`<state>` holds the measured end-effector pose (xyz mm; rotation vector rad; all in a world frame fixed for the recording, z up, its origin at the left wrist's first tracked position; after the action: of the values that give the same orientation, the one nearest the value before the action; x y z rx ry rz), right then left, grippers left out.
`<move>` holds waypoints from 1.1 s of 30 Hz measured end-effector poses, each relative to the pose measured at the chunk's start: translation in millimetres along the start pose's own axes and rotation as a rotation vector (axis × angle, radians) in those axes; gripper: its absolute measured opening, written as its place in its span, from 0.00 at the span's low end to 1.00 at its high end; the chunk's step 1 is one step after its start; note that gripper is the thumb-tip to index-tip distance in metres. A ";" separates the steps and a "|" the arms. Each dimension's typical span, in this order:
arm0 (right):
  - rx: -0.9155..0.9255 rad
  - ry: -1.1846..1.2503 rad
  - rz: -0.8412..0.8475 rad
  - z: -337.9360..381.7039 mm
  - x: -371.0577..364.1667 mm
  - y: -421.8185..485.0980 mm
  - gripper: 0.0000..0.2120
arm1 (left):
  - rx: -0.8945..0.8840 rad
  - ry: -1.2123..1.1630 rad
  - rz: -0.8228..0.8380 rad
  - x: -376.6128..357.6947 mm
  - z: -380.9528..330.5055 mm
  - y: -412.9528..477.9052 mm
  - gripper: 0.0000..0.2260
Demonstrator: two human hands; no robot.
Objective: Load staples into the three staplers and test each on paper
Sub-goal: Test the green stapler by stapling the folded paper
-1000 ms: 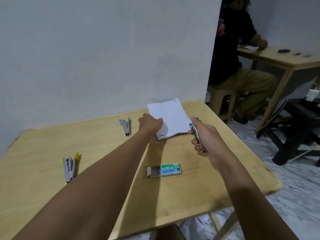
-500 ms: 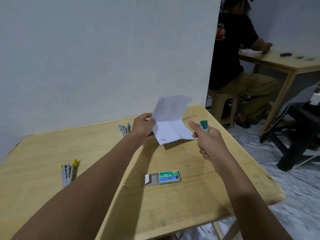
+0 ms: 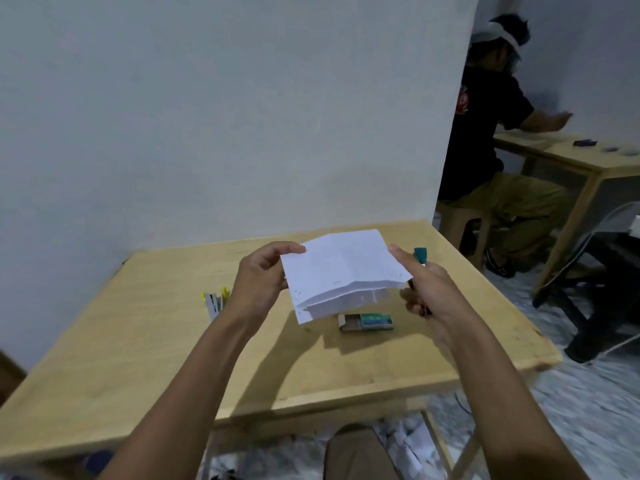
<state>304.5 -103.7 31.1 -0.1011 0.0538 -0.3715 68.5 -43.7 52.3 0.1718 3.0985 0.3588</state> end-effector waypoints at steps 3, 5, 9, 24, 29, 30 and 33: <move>0.011 0.076 0.168 -2.0 -19.9 -16.0 0.11 | -0.032 -0.010 -0.051 20.4 -9.6 -17.5 0.15; 0.027 0.114 0.217 -3.5 -29.5 -22.9 0.10 | -0.044 -0.018 -0.074 32.9 -12.9 -25.1 0.15; -0.009 0.152 0.260 -6.2 -42.8 -31.9 0.16 | -0.075 0.025 -0.100 49.3 -19.5 -37.0 0.14; 0.169 0.160 0.077 -15.4 -65.8 -46.0 0.07 | 0.339 -0.439 0.064 67.8 9.6 -62.9 0.13; 0.179 0.187 0.043 -22.5 -77.8 -47.6 0.07 | 0.296 -0.282 0.047 69.3 25.6 -75.0 0.16; 0.171 0.169 0.049 -24.1 -79.9 -48.4 0.08 | 0.290 -0.275 -0.002 72.8 26.1 -73.9 0.15; 0.130 0.128 0.134 -30.5 -85.6 -49.5 0.09 | 0.276 -0.268 -0.088 84.7 22.6 -69.8 0.13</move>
<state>204.8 -121.1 9.1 0.0548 0.1615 -0.2468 -22.5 -96.7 13.9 0.0784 2.8622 -0.0901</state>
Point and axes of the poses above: each hand's wrist, its own y-axis towards the middle knuckle, its own x-axis out of the back of the hand, z = x × y, the point moved 4 cm from there along y, towards the middle knuckle, and after that the axes turned 1 degree about -z, right-handed, at the moved point
